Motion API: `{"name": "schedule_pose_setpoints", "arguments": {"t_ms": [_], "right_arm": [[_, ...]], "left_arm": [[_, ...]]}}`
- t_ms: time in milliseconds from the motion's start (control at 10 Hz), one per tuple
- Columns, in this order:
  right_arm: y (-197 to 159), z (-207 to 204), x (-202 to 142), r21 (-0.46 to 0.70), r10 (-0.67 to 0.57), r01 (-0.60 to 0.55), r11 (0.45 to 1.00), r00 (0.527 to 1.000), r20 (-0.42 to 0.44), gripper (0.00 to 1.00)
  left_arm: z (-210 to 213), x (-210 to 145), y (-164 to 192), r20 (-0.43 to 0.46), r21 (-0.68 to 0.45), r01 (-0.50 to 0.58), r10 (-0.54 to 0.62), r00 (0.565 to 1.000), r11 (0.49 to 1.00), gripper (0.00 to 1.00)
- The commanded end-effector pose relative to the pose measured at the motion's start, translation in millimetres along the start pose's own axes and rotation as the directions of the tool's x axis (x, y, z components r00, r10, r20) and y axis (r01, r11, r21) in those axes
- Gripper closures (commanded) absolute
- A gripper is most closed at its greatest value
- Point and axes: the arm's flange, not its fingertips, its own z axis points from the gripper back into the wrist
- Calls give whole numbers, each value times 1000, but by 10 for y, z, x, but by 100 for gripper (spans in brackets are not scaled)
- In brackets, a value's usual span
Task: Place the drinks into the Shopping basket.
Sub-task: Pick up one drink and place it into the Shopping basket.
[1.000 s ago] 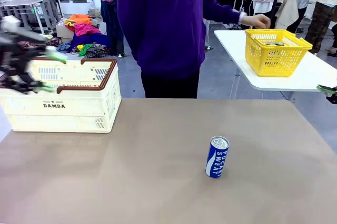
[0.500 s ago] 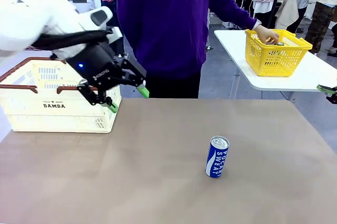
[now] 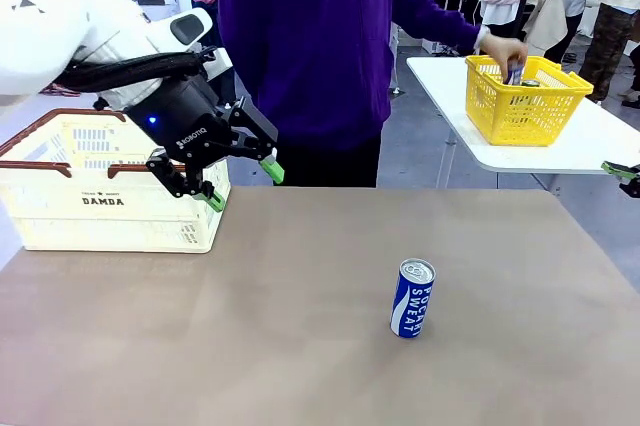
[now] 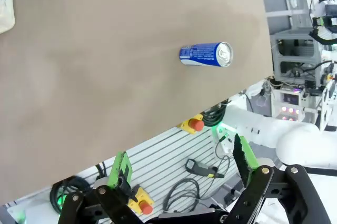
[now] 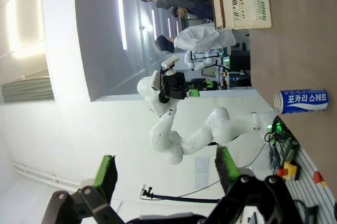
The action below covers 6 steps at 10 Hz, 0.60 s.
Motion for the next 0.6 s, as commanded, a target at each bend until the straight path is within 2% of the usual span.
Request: {"name": "schedule_pose_setpoints", "arguments": {"t_ms": [0, 100, 500], "right_arm": [[60, 22, 0, 14, -14, 14, 1000, 1000, 7, 0], [60, 22, 0, 14, -14, 14, 1000, 1000, 7, 0], [60, 22, 0, 14, -14, 14, 1000, 1000, 7, 0]], "left_arm": [[-19, 11, 2, 0, 3, 4, -4, 1000, 1000, 0], [-234, 116, -260, -8, 92, -126, 127, 992, 988, 0], [-987, 320, -1335, -102, 291, -15, 47, 994, 957, 0]]}}
